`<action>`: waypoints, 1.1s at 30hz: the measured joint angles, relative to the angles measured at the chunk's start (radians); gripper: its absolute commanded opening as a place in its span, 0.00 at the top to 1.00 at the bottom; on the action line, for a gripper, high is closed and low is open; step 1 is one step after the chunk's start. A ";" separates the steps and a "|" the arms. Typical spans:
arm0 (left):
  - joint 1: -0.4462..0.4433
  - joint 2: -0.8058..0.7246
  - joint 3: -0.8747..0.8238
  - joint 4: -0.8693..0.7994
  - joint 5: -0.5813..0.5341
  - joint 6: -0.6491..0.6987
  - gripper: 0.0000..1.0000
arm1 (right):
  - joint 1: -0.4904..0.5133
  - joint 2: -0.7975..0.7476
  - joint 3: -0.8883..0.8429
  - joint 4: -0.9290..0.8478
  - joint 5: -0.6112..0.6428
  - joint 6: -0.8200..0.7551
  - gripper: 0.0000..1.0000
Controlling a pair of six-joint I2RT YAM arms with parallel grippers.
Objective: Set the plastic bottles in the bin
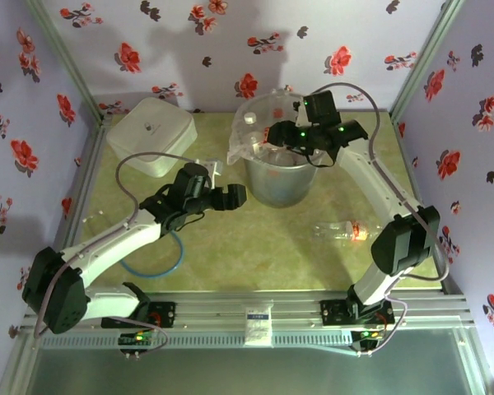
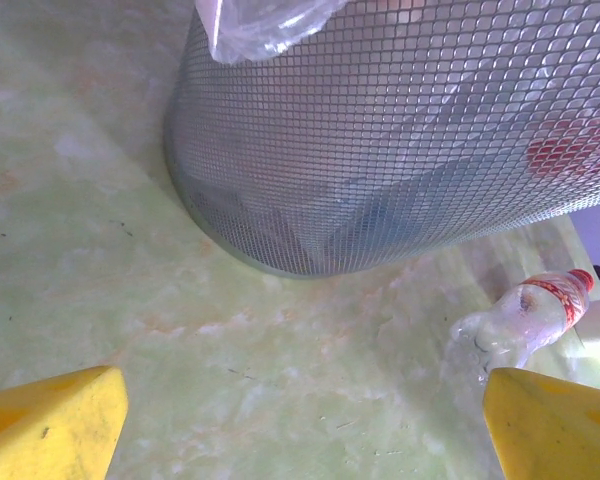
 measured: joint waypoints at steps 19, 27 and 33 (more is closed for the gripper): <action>0.000 0.028 0.002 0.002 0.008 0.000 0.08 | 0.001 -0.007 0.250 -0.219 0.258 -0.114 0.44; 0.002 0.027 0.002 0.001 0.007 0.000 0.08 | 0.011 0.125 0.266 -0.145 0.230 -0.113 0.51; 0.002 0.021 0.002 0.001 0.007 0.000 0.08 | 0.013 0.098 0.244 -0.141 0.231 -0.103 0.38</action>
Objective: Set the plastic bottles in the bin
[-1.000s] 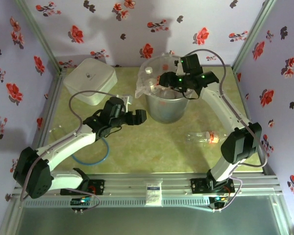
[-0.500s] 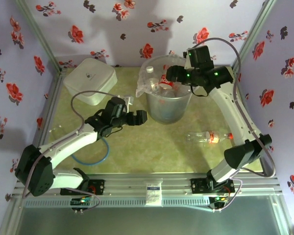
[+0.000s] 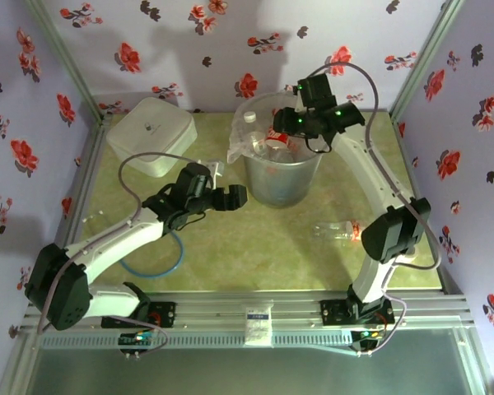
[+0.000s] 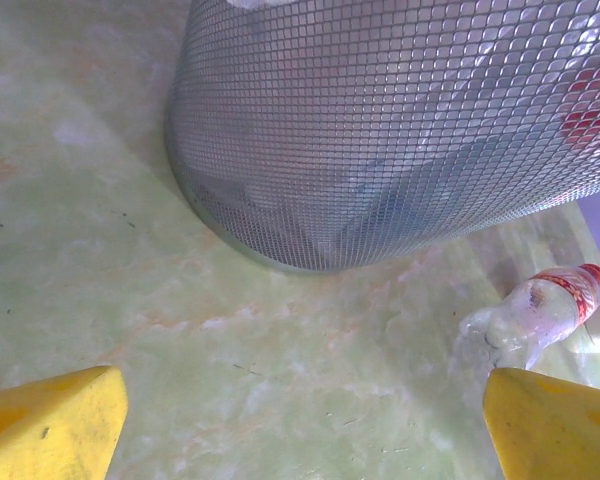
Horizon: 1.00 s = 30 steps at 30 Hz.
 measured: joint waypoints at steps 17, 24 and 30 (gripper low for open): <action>0.011 0.001 0.027 -0.010 0.000 0.032 0.07 | -0.237 -0.468 -0.308 -0.088 0.119 0.031 0.10; 0.022 0.029 0.078 -0.011 0.000 0.061 0.07 | -0.257 -0.589 -0.630 -0.109 0.193 0.129 0.02; 0.028 0.029 0.078 -0.008 0.000 0.064 0.08 | -0.259 -0.659 -0.800 -0.164 0.306 0.301 0.01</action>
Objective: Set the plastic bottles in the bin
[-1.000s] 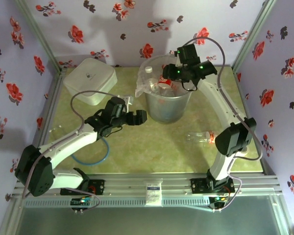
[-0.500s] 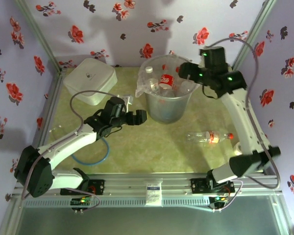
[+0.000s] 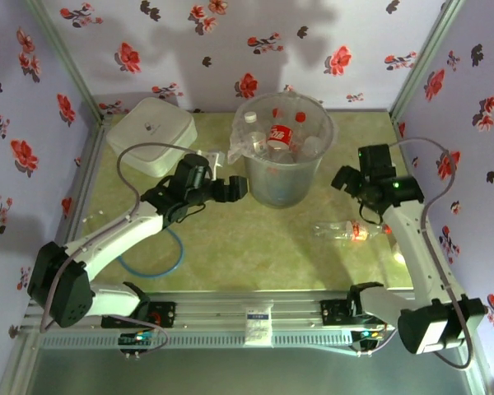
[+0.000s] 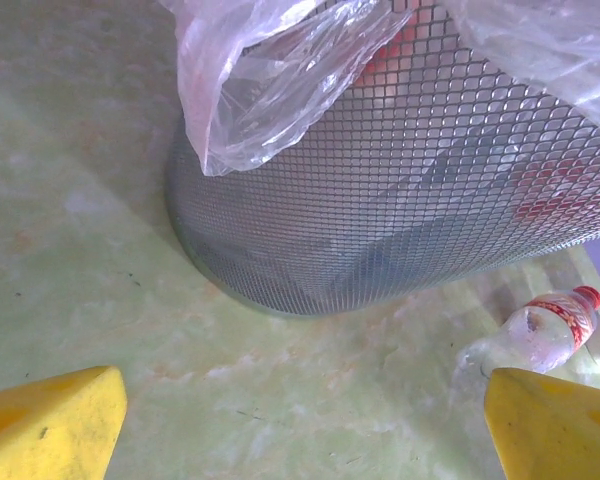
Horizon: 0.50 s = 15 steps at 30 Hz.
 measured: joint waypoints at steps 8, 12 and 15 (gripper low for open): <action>0.002 -0.035 -0.050 0.039 -0.001 -0.016 0.08 | 0.000 -0.058 -0.225 0.019 0.031 0.268 0.05; 0.002 -0.038 -0.062 0.042 -0.001 -0.028 0.08 | -0.003 -0.116 -0.377 0.076 0.002 0.409 0.06; 0.002 -0.039 -0.062 0.047 -0.004 -0.035 0.08 | -0.004 -0.099 -0.441 0.160 -0.035 0.494 0.07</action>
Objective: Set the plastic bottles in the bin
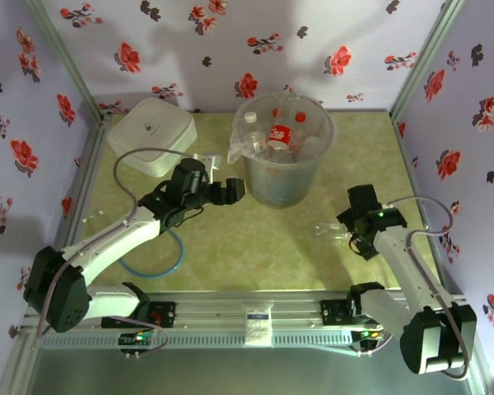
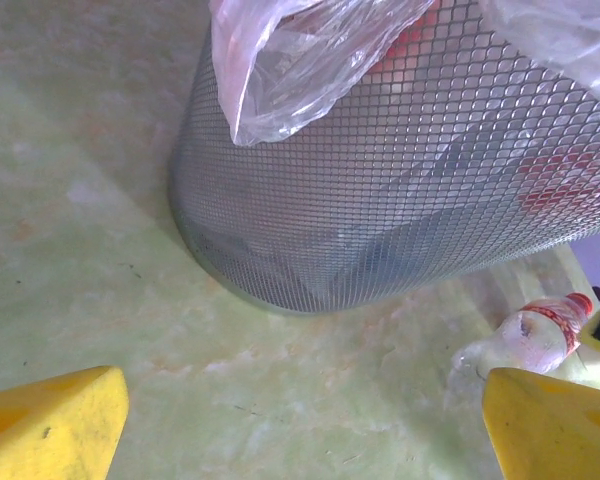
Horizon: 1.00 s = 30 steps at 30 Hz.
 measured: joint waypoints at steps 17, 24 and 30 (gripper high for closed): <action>0.000 0.018 -0.008 0.016 -0.006 -0.037 0.09 | 0.000 0.094 -0.116 0.282 -0.097 0.108 0.33; 0.000 0.098 0.019 0.018 -0.003 -0.036 0.06 | 0.000 -0.002 -0.062 0.209 -0.067 0.027 0.51; 0.000 0.112 0.023 0.032 0.000 -0.037 0.06 | 0.000 -0.074 0.091 0.164 -0.056 -0.105 0.58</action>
